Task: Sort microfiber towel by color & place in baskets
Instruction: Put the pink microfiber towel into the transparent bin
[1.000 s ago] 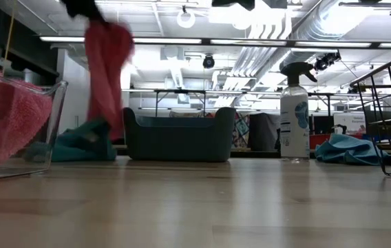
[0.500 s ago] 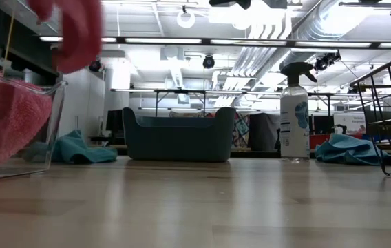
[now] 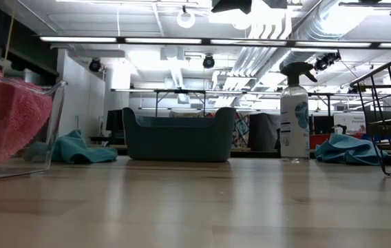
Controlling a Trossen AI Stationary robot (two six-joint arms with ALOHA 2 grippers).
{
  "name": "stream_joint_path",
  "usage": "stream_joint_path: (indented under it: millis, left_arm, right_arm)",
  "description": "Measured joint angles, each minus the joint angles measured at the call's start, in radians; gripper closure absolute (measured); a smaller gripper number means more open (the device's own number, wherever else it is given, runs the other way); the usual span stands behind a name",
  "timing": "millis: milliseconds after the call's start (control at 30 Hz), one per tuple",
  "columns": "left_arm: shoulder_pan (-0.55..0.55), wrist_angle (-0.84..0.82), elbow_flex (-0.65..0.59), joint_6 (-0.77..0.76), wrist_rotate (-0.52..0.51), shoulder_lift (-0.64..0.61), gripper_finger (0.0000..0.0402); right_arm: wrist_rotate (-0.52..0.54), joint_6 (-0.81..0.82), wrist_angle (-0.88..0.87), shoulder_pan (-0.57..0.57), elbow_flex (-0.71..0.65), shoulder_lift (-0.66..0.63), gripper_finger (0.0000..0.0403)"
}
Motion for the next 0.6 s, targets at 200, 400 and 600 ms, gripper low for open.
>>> stream_joint_path:
  millis: [200,400,600]
  left_arm:
    - [-0.003,0.022,-0.151,-0.069,0.189,0.07,0.0401]
    - [-0.012,0.269,-0.389,-0.093,0.305,0.08,0.0401]
    - [0.033,0.335,-0.571,-0.112,0.308,0.082,0.0401]
  right_arm:
    - [-0.002,-0.038,-0.024,0.0,0.0,0.0,0.0201]
    - [-0.002,-0.056,-0.024,0.0,0.0,0.0,0.0201]
    - [-0.002,-0.069,-0.024,0.0,0.0,0.0,0.0201]
